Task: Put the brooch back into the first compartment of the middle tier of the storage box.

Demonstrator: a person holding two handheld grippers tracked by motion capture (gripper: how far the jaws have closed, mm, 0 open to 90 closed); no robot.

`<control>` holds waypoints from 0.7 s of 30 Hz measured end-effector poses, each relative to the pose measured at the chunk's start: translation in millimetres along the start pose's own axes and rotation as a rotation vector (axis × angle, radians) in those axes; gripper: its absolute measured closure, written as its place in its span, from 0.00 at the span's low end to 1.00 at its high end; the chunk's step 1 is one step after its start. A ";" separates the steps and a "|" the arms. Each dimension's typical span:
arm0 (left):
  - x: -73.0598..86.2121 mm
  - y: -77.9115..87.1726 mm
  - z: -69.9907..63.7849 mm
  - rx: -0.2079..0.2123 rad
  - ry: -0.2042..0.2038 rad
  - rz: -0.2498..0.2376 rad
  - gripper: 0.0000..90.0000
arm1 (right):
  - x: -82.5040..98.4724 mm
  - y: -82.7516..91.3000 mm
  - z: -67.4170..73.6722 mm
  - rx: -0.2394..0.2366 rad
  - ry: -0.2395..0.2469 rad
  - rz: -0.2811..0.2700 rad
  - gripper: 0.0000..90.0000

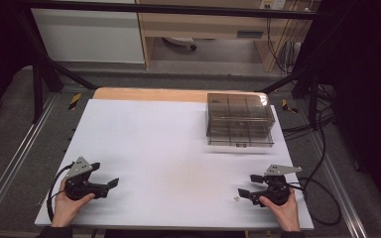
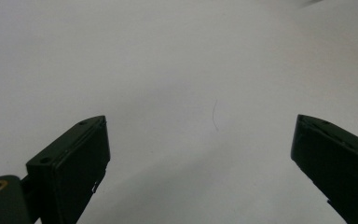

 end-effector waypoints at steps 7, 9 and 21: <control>-0.5 2.2 0.3 -0.004 0.000 -0.004 0.05 | 5.9 -2.4 12.3 -0.035 0.043 0.028 0.29; -0.5 2.2 0.4 -0.004 0.001 -0.005 0.05 | 8.1 -3.7 14.6 -0.039 0.061 0.043 0.32; 1.0 1.9 1.0 -0.008 0.002 0.001 0.05 | 15.2 -3.1 24.9 -0.068 0.114 0.071 0.52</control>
Point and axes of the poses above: each handheld gripper's, and its own axes: y roughly backward along the jaws, x roughly out of its underside, z roughly to its left, the point moved 10 cm from there along -y, roughly forward along the jaws, and after that the axes turned 7 degrees about -z, right-handed, at the moved point
